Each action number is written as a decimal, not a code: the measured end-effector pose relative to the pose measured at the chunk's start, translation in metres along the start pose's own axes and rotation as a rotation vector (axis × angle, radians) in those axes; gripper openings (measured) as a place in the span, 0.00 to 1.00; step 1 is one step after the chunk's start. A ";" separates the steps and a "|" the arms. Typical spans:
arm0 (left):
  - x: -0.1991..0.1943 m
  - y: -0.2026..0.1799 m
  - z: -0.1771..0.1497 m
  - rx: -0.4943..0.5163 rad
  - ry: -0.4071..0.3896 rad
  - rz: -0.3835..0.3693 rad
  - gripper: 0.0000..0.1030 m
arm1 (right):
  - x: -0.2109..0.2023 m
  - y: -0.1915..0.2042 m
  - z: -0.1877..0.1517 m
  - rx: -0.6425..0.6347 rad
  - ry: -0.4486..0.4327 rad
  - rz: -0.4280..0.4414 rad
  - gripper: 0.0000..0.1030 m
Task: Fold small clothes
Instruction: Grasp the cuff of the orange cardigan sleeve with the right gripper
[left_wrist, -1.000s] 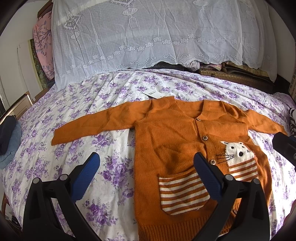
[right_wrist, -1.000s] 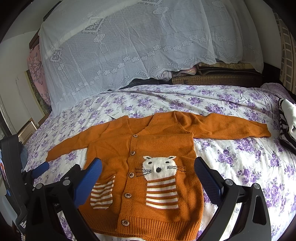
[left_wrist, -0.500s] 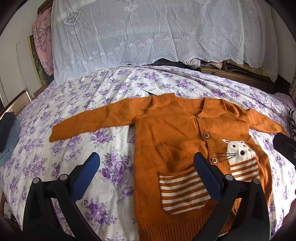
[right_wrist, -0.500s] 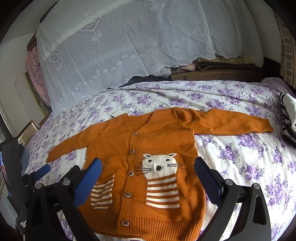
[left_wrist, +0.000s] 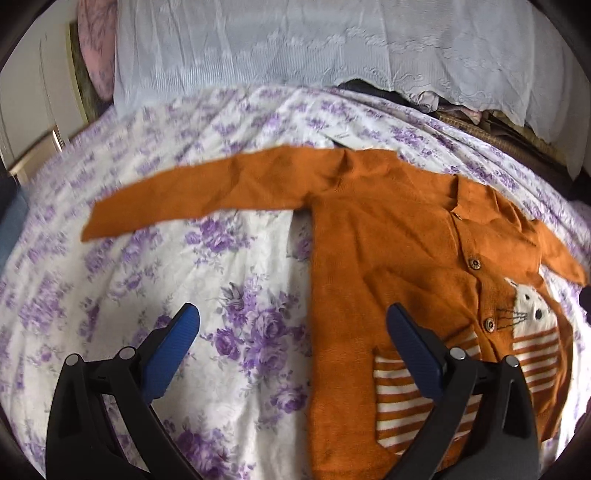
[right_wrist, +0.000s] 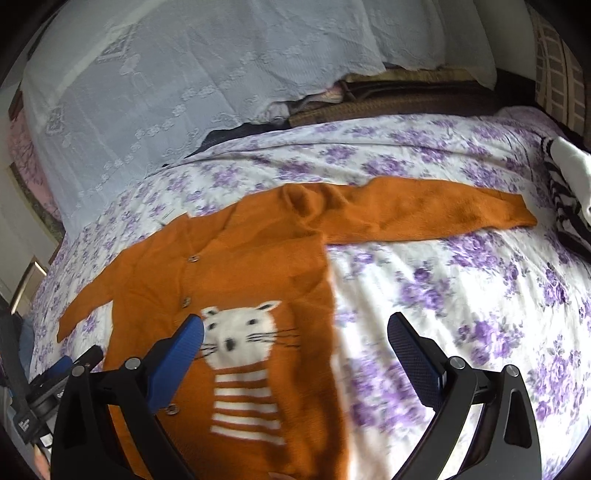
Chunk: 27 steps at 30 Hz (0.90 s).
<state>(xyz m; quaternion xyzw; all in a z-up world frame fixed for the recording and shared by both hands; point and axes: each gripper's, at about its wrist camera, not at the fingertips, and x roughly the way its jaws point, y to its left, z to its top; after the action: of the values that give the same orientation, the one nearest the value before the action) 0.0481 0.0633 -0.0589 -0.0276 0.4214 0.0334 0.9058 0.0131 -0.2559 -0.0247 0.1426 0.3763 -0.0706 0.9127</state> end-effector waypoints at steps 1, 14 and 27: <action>0.001 0.003 0.001 0.003 0.012 0.001 0.96 | 0.002 -0.015 0.003 0.023 -0.003 -0.012 0.97; 0.020 0.035 0.051 0.093 0.080 0.125 0.96 | 0.028 -0.137 -0.008 0.294 0.052 0.261 0.97; 0.042 -0.144 0.029 0.440 0.076 -0.043 0.96 | 0.085 -0.228 0.091 0.715 -0.152 0.035 0.06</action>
<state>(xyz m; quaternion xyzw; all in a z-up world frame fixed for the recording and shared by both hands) 0.1096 -0.0768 -0.0690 0.1603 0.4518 -0.0798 0.8740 0.0799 -0.5030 -0.0701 0.4533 0.2564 -0.1926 0.8317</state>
